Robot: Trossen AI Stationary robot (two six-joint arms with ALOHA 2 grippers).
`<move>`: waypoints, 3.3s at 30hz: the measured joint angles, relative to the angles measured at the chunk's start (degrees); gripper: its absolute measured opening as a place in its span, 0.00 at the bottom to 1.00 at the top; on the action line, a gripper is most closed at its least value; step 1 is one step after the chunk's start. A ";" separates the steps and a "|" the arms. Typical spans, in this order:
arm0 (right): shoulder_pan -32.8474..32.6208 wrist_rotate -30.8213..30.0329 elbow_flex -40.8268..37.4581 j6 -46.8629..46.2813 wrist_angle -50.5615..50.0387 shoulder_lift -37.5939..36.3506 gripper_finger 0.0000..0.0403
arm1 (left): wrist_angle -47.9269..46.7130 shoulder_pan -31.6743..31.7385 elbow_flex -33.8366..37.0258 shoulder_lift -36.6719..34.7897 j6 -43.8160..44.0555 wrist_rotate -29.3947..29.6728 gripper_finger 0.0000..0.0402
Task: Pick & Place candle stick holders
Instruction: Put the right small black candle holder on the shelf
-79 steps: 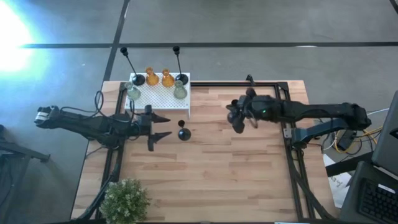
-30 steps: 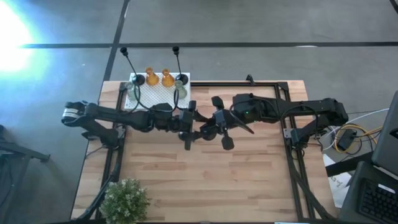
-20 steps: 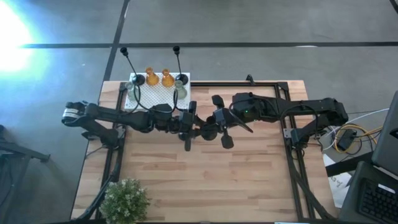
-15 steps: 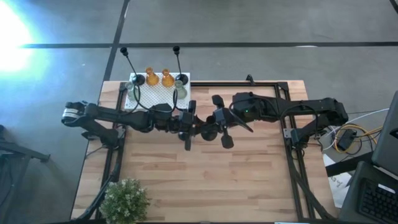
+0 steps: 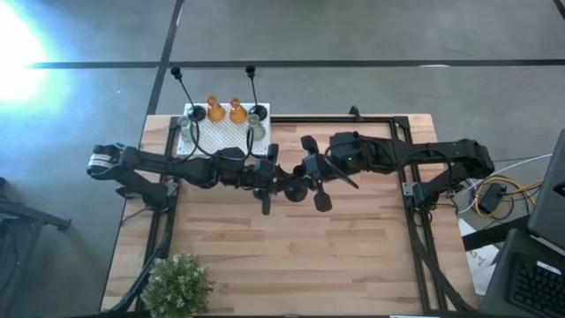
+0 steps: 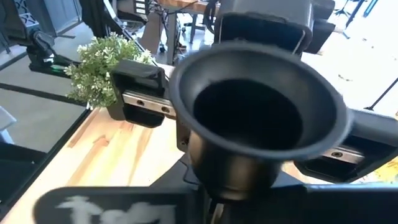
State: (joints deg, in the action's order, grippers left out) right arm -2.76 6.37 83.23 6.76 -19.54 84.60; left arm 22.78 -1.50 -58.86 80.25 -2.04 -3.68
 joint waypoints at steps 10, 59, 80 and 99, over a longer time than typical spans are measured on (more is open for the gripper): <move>-0.03 -3.98 -0.01 -1.83 -7.54 -3.03 0.35 | -1.85 0.00 0.07 -0.83 -0.72 0.34 0.04; 0.02 -32.02 -38.48 -24.23 -16.30 -49.62 0.62 | 13.09 14.36 31.52 -26.49 -0.84 52.77 0.04; 0.03 -31.91 -38.48 -22.62 -16.03 -49.53 0.60 | 12.38 23.63 31.94 -17.09 5.59 44.61 0.04; 0.02 -31.91 -39.53 -22.64 -16.08 -49.55 0.59 | 16.01 24.93 31.92 -12.95 5.60 42.43 0.04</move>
State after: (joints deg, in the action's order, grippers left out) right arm -2.74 -25.54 43.70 -15.88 -35.62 35.05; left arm 38.79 23.44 -26.94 67.29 3.56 38.74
